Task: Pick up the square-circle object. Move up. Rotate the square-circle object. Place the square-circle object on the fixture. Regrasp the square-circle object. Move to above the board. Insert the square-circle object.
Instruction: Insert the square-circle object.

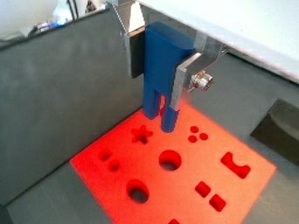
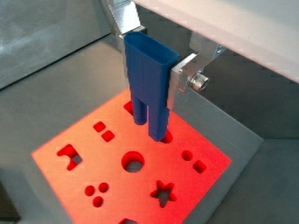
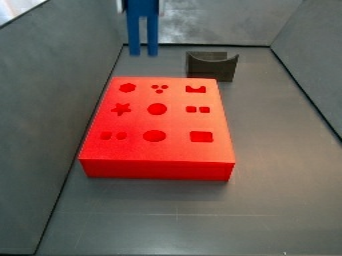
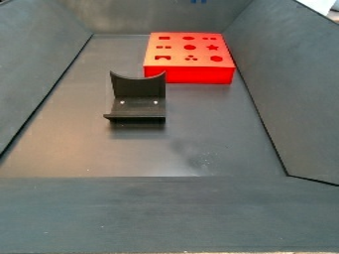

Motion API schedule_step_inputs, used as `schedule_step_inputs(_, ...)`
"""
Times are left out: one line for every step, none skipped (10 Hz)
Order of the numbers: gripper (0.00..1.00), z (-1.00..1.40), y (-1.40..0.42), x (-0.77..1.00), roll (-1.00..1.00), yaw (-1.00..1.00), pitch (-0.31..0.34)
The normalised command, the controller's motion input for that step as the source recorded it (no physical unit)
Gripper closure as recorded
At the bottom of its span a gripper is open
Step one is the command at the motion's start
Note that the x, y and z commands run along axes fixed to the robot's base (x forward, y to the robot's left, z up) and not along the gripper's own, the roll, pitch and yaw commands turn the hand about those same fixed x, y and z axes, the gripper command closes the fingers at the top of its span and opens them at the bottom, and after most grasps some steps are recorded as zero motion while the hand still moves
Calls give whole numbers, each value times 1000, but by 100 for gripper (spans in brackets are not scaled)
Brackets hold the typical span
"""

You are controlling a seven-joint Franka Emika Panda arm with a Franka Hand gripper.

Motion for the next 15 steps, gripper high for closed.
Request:
schedule_step_inputs(100, -583, -329, 0, 167, 0, -87)
schedule_step_inputs(100, -631, -354, 0, 137, 0, -113)
schedule_step_inputs(100, -666, -380, -6, 126, 0, -161)
schedule_step_inputs(100, -614, -349, -189, 177, 20, -194)
schedule_step_inputs(100, -503, -206, -263, 167, 117, -183)
schedule_step_inputs(100, -389, -23, -283, 79, 126, -154)
schedule_step_inputs(100, -309, 0, -323, 3, 106, -164)
schedule_step_inputs(100, -251, -9, -354, 0, 100, -186)
schedule_step_inputs(100, -277, -69, -243, -4, 80, -159)
schedule_step_inputs(100, -346, -143, -80, -20, 0, -113)
schedule_step_inputs(100, -346, -151, -29, -23, 0, -116)
schedule_step_inputs(100, -263, -117, -57, 0, 0, -91)
schedule_step_inputs(100, -240, -134, -260, 54, 83, -141)
schedule_step_inputs(100, -200, -189, -303, 79, 140, -157)
schedule_step_inputs(100, -186, -103, -303, 27, 143, -163)
